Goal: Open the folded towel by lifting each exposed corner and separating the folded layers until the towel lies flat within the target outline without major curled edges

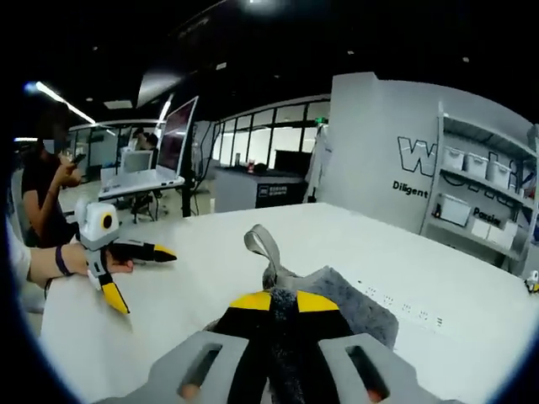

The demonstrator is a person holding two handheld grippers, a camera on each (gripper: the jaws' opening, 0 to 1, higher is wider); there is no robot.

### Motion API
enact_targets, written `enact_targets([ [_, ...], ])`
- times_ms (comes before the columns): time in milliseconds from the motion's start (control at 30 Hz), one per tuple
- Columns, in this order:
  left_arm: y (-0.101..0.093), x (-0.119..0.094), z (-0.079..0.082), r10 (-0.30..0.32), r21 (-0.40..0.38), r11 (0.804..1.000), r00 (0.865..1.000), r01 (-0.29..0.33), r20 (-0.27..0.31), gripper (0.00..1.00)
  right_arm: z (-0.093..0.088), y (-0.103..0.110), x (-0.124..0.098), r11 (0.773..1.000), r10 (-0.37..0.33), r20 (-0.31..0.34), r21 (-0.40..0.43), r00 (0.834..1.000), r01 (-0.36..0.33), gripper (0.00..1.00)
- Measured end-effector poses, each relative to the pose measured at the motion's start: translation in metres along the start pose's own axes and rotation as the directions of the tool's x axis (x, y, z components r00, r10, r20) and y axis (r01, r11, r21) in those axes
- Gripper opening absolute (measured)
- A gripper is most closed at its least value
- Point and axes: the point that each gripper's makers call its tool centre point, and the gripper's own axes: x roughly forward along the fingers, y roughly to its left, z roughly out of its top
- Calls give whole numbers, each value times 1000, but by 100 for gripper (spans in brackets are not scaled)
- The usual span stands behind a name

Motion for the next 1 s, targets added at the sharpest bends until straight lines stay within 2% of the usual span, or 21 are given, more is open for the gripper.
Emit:
enact_targets([
  [500,0,0,0,0,-1,1000,1000,0,0,99,7,-44,-32,989,-120,83,96,989,112,3],
  [767,-2,0,0,1,-2,1000,1000,-1,0,99,2,-67,-51,968,-188,124,192,974,163,3],
  [1000,-3,-1,0,0,-3,1000,1000,0,1,99,-7,-87,-68,945,-248,134,250,959,209,3],
])
